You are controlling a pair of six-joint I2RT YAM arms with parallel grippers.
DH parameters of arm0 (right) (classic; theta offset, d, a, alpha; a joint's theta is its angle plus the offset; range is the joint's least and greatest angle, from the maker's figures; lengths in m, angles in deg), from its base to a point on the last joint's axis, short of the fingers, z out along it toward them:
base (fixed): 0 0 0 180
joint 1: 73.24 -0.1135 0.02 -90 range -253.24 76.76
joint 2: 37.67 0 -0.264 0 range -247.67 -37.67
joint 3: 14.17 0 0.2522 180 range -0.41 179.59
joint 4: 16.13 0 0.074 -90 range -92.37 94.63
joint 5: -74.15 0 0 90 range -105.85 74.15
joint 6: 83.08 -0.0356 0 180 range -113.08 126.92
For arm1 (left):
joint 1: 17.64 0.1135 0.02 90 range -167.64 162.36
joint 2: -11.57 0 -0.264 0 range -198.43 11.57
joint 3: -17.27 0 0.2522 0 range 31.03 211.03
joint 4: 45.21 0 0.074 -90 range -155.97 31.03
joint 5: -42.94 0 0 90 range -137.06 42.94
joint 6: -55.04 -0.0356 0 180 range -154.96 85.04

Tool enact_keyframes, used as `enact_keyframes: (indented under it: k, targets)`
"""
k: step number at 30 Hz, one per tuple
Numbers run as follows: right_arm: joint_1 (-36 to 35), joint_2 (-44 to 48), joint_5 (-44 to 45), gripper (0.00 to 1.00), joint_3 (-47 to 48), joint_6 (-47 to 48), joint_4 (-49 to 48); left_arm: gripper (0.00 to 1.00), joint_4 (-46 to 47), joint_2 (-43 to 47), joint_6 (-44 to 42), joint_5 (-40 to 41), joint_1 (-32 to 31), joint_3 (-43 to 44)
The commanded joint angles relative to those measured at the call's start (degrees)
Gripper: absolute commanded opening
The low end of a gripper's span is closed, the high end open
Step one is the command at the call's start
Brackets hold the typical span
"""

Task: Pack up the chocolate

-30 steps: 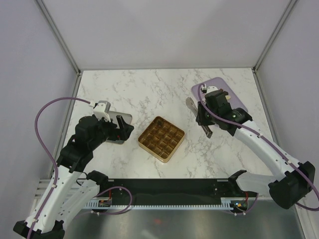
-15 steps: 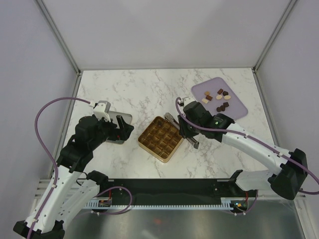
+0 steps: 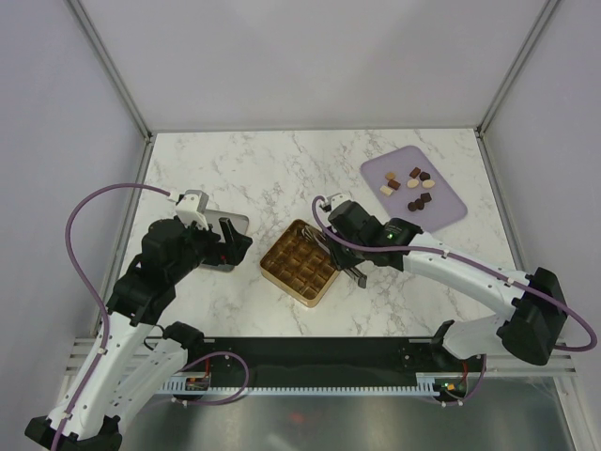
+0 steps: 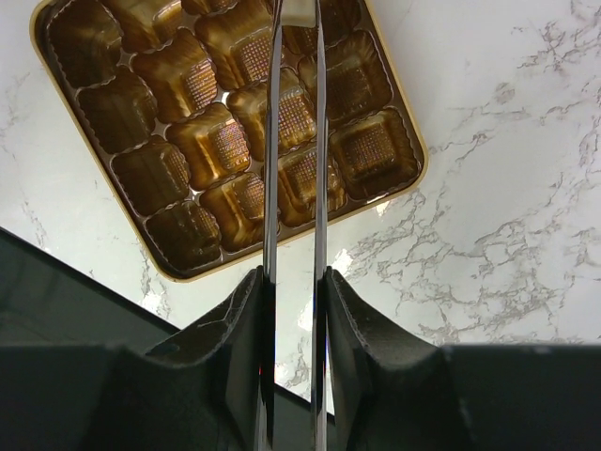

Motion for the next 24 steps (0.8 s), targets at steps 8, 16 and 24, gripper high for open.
enact_keyframes:
  k: [8, 16, 24]
  targets:
    - [-1.1, 0.9, 4.1, 0.4, 2.5, -1.2, -0.4, 1.0, 0.0, 0.3, -2.3, 1.1, -0.3, -0.5]
    - [-1.2, 1.9, 5.4, 0.47, 3.3, -1.6, 0.3, 1.0, 0.0, 0.2, -2.1, 1.2, -0.3, -0.5]
    - [-1.2, 4.1, 9.5, 0.47, 7.7, -1.1, 2.0, 1.0, 0.1, 0.3, -2.1, 1.3, -0.3, -0.4]
